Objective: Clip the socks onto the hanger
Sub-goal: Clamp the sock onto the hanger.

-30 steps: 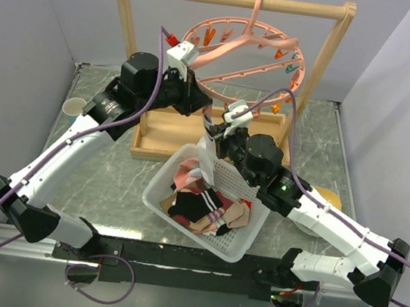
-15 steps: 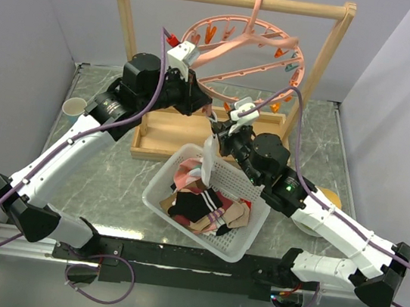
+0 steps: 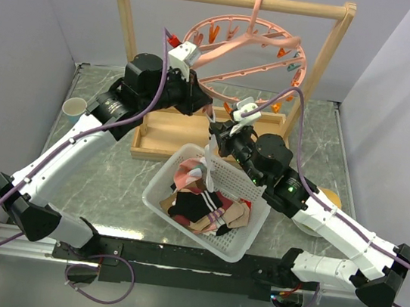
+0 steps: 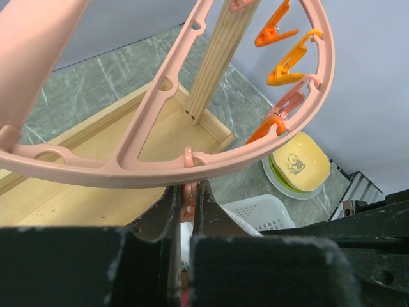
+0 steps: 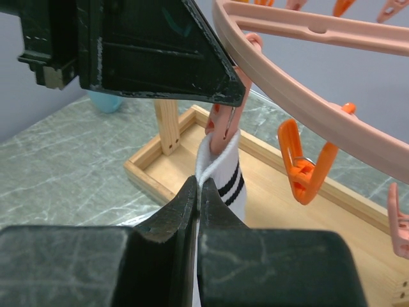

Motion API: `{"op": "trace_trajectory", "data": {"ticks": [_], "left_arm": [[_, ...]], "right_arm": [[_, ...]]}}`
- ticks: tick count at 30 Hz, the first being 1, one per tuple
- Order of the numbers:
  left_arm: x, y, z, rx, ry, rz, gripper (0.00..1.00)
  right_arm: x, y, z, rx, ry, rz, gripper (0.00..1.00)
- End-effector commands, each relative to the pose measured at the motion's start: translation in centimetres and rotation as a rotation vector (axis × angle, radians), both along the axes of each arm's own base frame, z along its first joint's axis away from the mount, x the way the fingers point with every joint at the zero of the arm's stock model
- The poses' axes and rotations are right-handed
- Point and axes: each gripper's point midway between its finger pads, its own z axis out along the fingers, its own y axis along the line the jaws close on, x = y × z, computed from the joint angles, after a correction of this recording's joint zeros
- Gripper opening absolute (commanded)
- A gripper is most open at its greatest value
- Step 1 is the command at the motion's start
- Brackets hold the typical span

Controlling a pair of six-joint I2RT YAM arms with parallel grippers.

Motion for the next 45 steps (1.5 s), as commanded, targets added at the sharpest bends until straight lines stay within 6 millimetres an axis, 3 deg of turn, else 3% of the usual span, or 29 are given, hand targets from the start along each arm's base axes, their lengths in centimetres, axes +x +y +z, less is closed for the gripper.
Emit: {"op": "trace_trajectory", "data": {"ticks": [1,7,9,10,13,14,17,23,25,30,32,35,41,45], "left_arm": [[0.1,0.0,0.7,-0.003,-0.022,0.008,0.01],[0.0,0.0,0.6,-0.001,-0.019,0.01,0.01],[-0.1,0.1,0.7,0.0,-0.02,0.009,0.06],[0.0,0.1,0.7,0.002,-0.022,0.01,0.11],[0.0,0.2,0.6,0.006,-0.023,0.014,0.42],[0.0,0.3,0.8,0.006,-0.029,0.017,0.63],[0.1,0.5,0.9,0.013,-0.037,0.024,0.69],[0.2,0.2,0.3,0.015,-0.024,0.014,0.67],[0.3,0.0,-0.1,0.02,-0.017,0.014,0.67],[1.4,-0.2,-1.2,0.033,-0.001,0.037,0.64],[2.5,0.2,-1.2,0.047,-0.018,0.09,0.59],[4.3,1.6,-1.0,0.066,-0.035,0.212,0.52],[5.6,3.6,-0.4,0.079,-0.058,0.346,0.47],[5.3,4.1,0.4,0.069,-0.072,0.358,0.48]], "right_arm": [[-0.4,0.0,5.0,0.134,-0.074,0.02,0.0],[-0.2,0.4,5.1,0.131,-0.073,0.03,0.0],[-0.2,0.5,5.0,0.131,-0.071,0.033,0.0],[-0.2,0.6,4.9,0.126,-0.067,0.032,0.0],[0.0,0.6,4.6,0.117,-0.059,0.022,0.0],[0.0,0.5,4.6,0.118,-0.06,0.021,0.0],[0.0,0.6,4.6,0.114,-0.058,0.025,0.0],[-0.3,1.2,4.8,0.115,-0.049,0.056,0.02],[-0.4,1.5,5.3,0.118,-0.05,0.073,0.11],[-0.6,1.7,5.5,0.091,-0.034,0.084,0.49],[-0.7,1.0,6.1,0.089,-0.043,0.067,0.61],[-1.0,-0.6,6.6,0.078,-0.058,0.031,0.71],[-2.0,-4.8,7.3,0.113,-0.122,-0.066,0.72],[-1.1,-6.8,5.7,0.077,-0.118,-0.149,0.72]]}}
